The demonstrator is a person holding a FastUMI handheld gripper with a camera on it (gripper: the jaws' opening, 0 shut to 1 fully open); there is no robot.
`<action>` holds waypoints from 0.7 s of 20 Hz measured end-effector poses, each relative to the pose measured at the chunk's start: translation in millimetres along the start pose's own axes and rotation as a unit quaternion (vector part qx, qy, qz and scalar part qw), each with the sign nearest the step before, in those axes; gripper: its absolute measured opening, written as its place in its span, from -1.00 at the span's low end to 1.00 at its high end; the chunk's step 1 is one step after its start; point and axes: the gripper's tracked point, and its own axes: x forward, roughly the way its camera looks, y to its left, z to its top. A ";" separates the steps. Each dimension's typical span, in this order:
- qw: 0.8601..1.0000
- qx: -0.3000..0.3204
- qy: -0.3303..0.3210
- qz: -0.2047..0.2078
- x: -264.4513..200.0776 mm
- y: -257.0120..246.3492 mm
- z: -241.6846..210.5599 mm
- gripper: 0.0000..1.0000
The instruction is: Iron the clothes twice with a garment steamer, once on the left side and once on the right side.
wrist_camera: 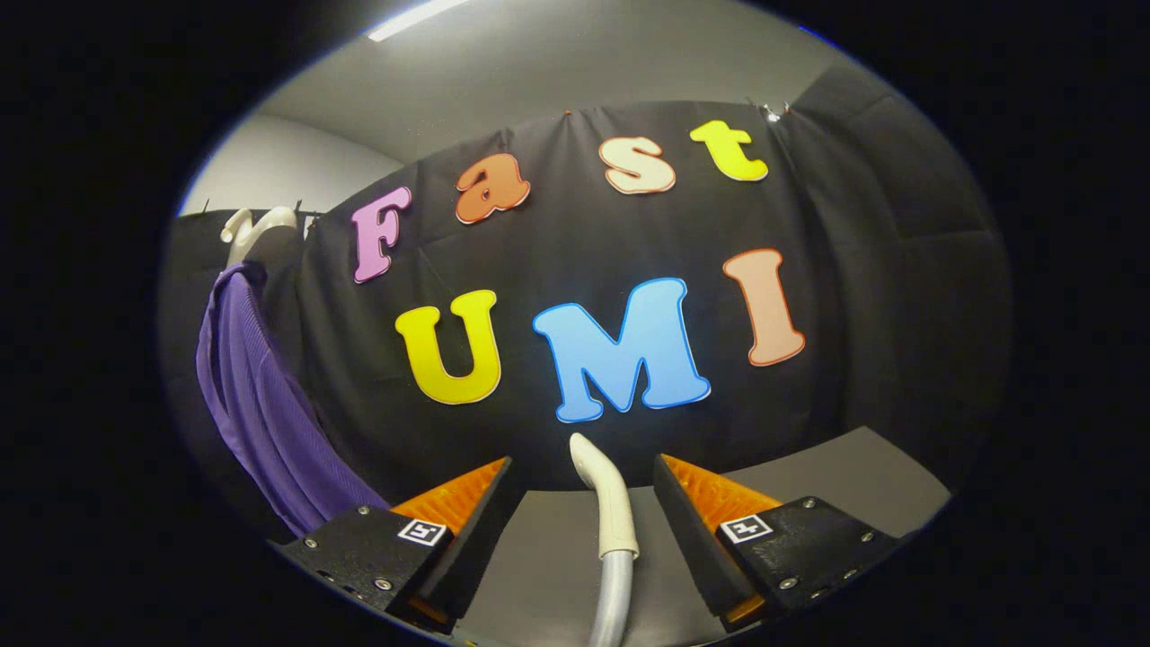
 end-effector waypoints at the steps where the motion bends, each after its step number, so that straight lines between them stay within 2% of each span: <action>1: 0.999 0.026 0.020 0.015 12.9 -2.5 -7.5 0.87; 3: 0.995 0.070 0.057 0.031 33.4 -14.2 -21.0 0.86; 9: 0.984 0.115 0.126 0.053 75.2 -29.3 -57.1 0.90; 14: 0.964 0.167 0.189 0.081 103.6 -29.5 -83.2 0.91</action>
